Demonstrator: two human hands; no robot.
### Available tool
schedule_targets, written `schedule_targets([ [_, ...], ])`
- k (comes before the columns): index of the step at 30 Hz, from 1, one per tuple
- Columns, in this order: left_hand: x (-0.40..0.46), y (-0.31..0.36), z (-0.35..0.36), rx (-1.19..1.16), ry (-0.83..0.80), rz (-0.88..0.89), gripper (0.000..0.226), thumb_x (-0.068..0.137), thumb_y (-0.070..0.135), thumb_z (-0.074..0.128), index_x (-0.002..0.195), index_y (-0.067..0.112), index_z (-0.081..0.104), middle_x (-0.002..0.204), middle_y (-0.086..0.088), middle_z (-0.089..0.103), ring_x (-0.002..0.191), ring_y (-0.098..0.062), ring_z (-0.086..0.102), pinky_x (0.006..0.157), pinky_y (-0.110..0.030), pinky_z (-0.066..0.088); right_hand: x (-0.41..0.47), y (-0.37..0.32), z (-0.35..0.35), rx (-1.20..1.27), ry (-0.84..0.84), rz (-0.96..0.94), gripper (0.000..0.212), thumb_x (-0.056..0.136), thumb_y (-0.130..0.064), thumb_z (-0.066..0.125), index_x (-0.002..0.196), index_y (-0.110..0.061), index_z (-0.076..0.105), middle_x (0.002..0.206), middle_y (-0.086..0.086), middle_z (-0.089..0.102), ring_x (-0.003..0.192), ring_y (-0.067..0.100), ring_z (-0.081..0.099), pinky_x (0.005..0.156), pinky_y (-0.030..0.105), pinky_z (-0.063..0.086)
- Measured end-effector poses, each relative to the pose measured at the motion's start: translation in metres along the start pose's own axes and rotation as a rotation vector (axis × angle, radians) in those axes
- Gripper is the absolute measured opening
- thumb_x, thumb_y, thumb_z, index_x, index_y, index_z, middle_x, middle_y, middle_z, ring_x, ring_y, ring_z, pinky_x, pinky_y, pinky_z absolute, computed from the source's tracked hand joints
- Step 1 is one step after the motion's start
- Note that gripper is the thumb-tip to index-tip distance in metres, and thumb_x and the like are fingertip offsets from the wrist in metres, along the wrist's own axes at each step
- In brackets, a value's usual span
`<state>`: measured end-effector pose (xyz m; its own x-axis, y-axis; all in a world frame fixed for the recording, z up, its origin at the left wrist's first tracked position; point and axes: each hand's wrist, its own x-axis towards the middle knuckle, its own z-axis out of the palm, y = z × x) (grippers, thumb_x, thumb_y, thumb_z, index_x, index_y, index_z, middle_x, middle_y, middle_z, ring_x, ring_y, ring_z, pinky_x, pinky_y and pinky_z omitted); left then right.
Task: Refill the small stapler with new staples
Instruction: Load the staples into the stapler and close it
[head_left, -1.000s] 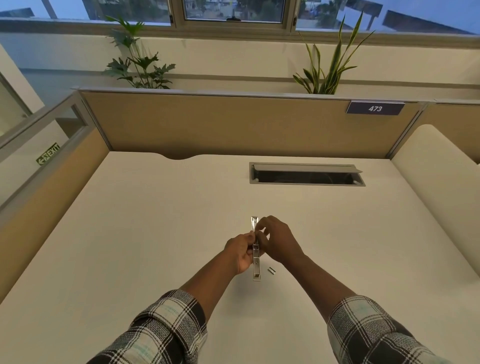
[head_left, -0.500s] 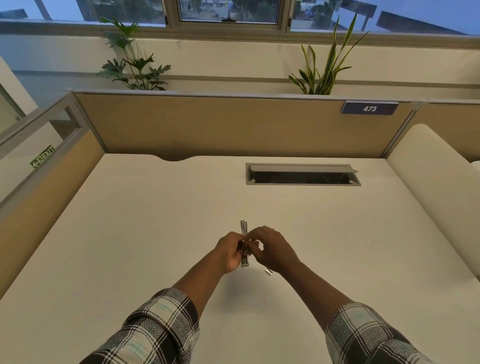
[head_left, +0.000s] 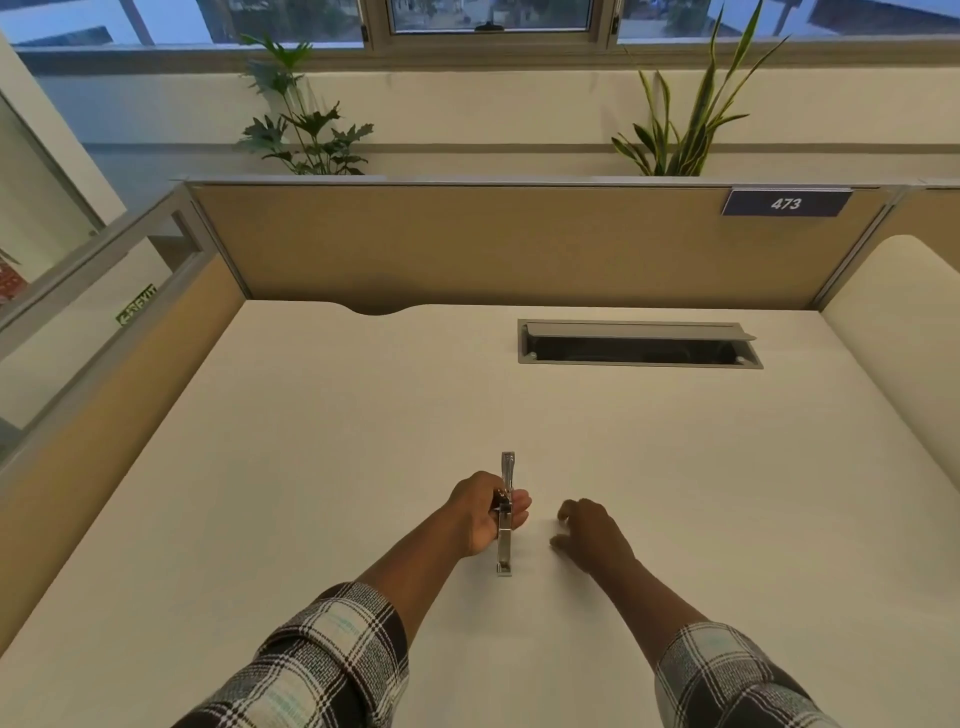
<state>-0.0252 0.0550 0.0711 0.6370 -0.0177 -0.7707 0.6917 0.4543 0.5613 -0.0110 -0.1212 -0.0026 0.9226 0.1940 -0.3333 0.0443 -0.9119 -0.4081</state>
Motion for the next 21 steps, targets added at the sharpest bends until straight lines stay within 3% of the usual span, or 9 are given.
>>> schedule_targets([
  [5,0.001,-0.004,-0.004,0.017,0.008,-0.043,0.033,0.089,0.003,0.038,0.113,-0.010,0.056,0.092,-0.017,0.069,0.073,-0.021,0.069,0.064,-0.032,0.056,-0.001,0.002,0.010,-0.049,-0.005,-0.016,0.013,0.087,-0.020,0.061,0.096,-0.011,0.063,0.104,0.008,0.062,0.100,0.026,0.058,0.077,0.029,0.044],
  [11,0.000,-0.006,-0.011,0.073,-0.056,-0.080,0.028,0.086,0.010,0.049,0.102,0.009,0.071,0.104,-0.002,0.075,0.083,-0.019,0.075,0.070,-0.032,0.055,-0.001,-0.001,0.005,-0.026,0.037,-0.020,0.022,0.095,-0.021,0.050,0.111,-0.011,0.059,0.110,0.011,0.064,0.104,0.029,0.060,0.081,0.032,0.047],
  [15,0.001,-0.008,-0.012,0.080,-0.079,-0.085,0.023,0.087,0.010,0.050,0.099,0.008,0.070,0.111,-0.003,0.073,0.089,-0.020,0.074,0.071,-0.034,0.055,0.003,-0.008,-0.010,0.059,0.106,-0.077,0.027,0.095,-0.013,0.047,0.117,-0.011,0.062,0.111,0.014,0.068,0.104,0.030,0.061,0.084,0.032,0.047],
  [21,0.002,-0.012,-0.012,0.074,-0.115,-0.084,0.024,0.088,0.013,0.049,0.103,0.007,0.066,0.108,-0.005,0.075,0.098,-0.020,0.071,0.079,-0.037,0.053,0.004,-0.033,-0.042,0.337,0.216,-0.139,0.011,0.089,-0.014,0.061,0.095,-0.010,0.070,0.083,0.004,0.074,0.075,0.017,0.068,0.069,0.023,0.047],
])
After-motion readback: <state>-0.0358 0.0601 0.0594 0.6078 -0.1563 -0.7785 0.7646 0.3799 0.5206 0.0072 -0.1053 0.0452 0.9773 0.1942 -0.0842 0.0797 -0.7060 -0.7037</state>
